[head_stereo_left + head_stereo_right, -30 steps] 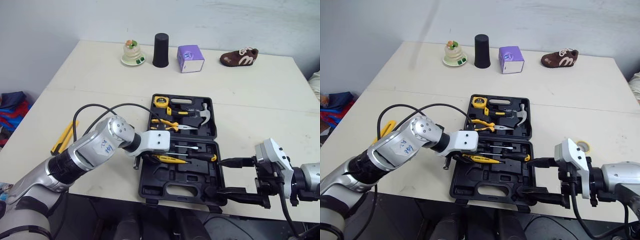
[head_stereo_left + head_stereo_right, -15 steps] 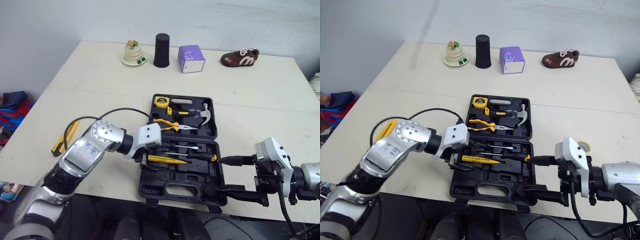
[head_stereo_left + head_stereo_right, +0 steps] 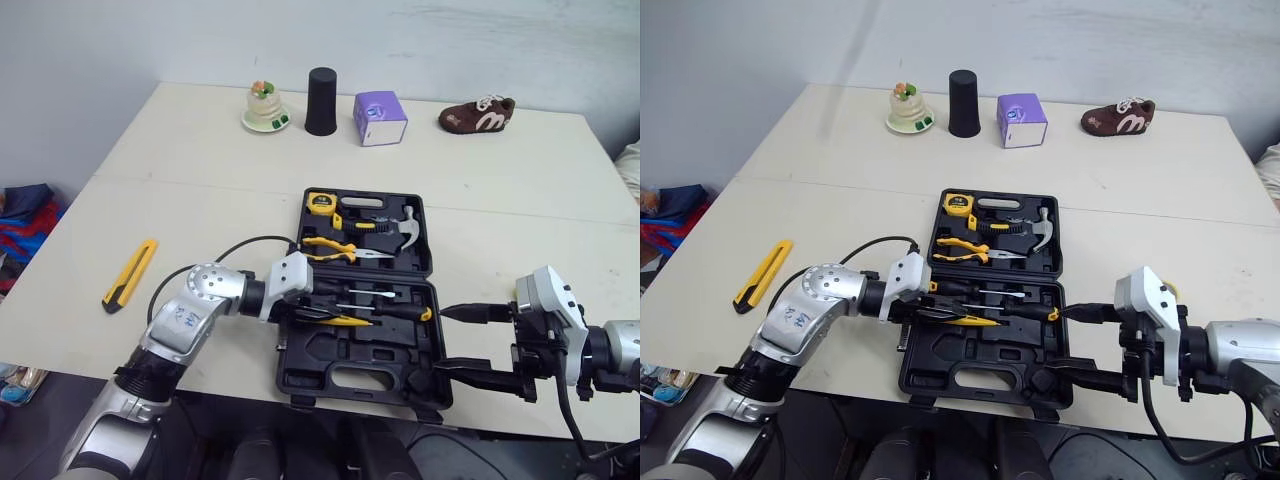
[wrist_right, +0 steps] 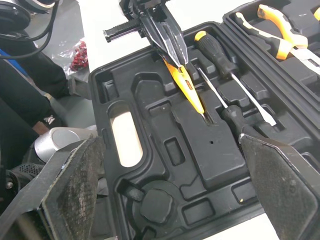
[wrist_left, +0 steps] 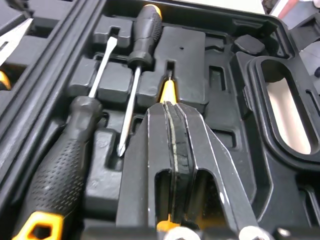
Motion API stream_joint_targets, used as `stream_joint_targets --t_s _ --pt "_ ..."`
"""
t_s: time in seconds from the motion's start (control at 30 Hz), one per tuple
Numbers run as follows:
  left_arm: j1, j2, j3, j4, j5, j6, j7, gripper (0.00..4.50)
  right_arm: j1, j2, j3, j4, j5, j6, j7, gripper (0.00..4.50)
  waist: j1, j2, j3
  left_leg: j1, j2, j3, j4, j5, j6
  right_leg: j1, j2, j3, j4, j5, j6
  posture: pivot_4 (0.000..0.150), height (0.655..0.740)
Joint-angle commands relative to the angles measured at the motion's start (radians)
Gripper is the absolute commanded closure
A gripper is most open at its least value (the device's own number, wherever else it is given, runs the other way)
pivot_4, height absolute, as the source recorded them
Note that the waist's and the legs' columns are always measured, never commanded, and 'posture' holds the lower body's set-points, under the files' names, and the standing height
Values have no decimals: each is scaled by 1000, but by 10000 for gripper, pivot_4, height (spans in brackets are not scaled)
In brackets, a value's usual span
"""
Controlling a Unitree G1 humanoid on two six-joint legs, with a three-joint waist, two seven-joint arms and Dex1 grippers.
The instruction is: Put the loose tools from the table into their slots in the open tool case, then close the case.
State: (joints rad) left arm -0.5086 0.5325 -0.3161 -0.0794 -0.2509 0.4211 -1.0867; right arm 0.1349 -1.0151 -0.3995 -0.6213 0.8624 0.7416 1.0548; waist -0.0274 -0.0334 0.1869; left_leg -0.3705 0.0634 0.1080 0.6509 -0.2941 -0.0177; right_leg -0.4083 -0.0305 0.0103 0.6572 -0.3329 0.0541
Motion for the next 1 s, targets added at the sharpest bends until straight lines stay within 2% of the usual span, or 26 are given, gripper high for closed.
stream_joint_targets --t_s 0.03,0.2,0.37,0.43,0.53,0.63,0.8,0.9,1.0 --pt "-5 20 -36 18 49 -11 -12 44515 4 3 -16 -12 0 -16 3 0 -1 0 0 0 0 0 0 0 0 0 0 0 0 0 0 1500 7383" --pt "5 92 -150 46 164 52 -25 44515 10 6 -16 -13 -7 -16 1 0 -1 0 -1 1 0 0 0 0 0 1 0 0 0 0 0 1500 7383" --pt "13 88 -160 22 168 65 2 44515 29 9 2 -3 -51 -40 5 0 -4 1 -4 4 1 0 -3 0 0 8 0 0 0 -1 -1 1500 7383" --pt "12 72 -121 10 133 73 15 44515 24 12 2 12 -69 -52 1 0 -4 1 -3 13 1 0 -3 0 0 13 0 0 -1 -1 -2 1500 7383" --pt "60 57 55 -91 -34 85 12 35613 45 17 -29 49 -104 -81 7 0 -6 0 -3 16 1 0 -4 -1 0 16 0 0 -3 -1 -2 1500 7383" --pt "151 72 215 -186 -120 89 55 23131 63 19 -102 112 -108 -86 15 0 -4 0 -1 13 2 -1 -4 -1 0 13 0 -1 -3 -1 -2 1500 7383" --pt "440 108 630 -315 -248 218 210 1494 116 -4 -263 381 -200 -147 55 0 -5 0 -1 11 2 -2 -5 -2 -1 13 -1 -2 -4 -2 -2 1500 7383" --pt "635 80 908 -303 -268 233 305 642 135 -24 -324 554 -270 -214 77 0 -6 0 -1 12 2 -1 -5 -4 0 12 -1 -2 -6 -3 -3 1500 7383" --pt "765 57 1087 -260 -259 197 358 642 120 -40 -352 692 -316 -263 84 0 -4 0 0 12 2 0 -5 -8 1 13 -1 -3 -8 -4 -4 1500 7383"
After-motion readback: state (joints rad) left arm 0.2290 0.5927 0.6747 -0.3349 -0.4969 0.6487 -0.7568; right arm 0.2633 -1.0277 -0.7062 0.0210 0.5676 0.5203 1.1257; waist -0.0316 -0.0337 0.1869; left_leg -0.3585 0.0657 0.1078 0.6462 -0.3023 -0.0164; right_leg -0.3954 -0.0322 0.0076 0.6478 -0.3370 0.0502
